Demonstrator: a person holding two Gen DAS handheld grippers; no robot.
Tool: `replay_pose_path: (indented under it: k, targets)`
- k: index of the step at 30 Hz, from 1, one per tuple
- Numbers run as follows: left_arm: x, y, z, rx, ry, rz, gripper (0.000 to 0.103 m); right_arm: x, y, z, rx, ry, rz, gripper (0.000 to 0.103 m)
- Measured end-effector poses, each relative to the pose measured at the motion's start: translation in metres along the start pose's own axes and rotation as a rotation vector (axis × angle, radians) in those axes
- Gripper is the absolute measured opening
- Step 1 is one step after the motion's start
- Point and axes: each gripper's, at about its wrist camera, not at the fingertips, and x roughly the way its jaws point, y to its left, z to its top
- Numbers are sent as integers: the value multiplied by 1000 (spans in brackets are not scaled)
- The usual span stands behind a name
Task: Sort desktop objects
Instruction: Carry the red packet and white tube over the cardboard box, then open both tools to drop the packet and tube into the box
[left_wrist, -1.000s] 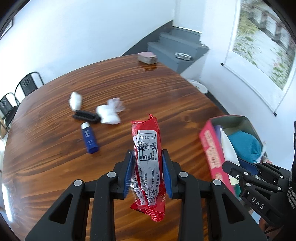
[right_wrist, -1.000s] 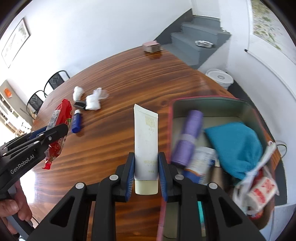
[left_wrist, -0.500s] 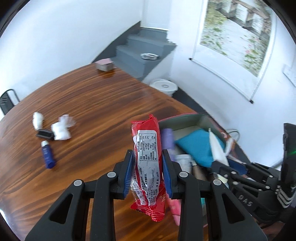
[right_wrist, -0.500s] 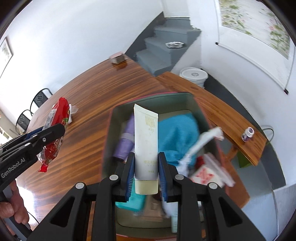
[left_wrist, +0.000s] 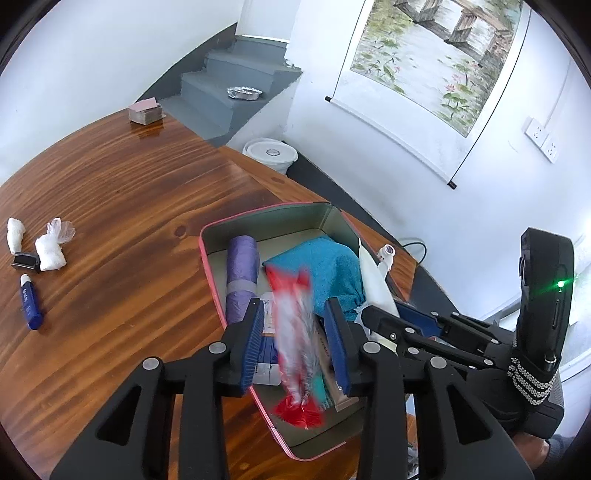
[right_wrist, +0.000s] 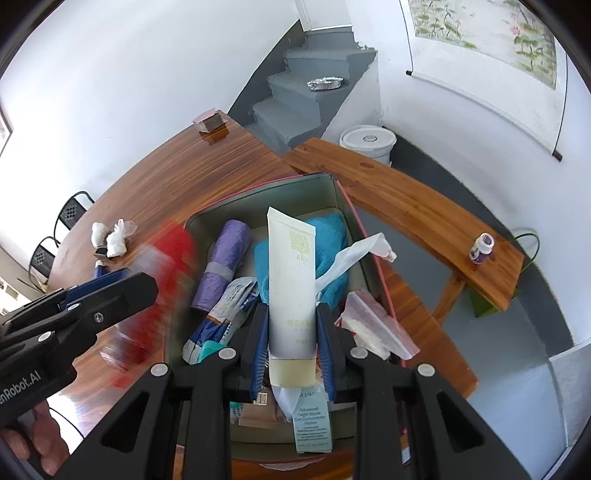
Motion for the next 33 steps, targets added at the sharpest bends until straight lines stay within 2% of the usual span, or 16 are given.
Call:
replay_pose_path:
  k: [24,26,28,30,33]
  targets:
    - [-23,53,-20,-128,-15,142,38,6,36,-6,-49,0,62,30]
    - [-25,60,-22,-144,-16,153,38,7,42,-6,-58,-1,68,35]
    - [-28,68,-24,-161,-17,165,38,8,48,-6,-66,-4,73,53]
    - [-32,76,-27,-179,-18,178,38,7,55,-7,-79,-9,78,61]
    - [-37,88,-31,-205,-18,197,38,10,68,-8,-105,-1,90,61]
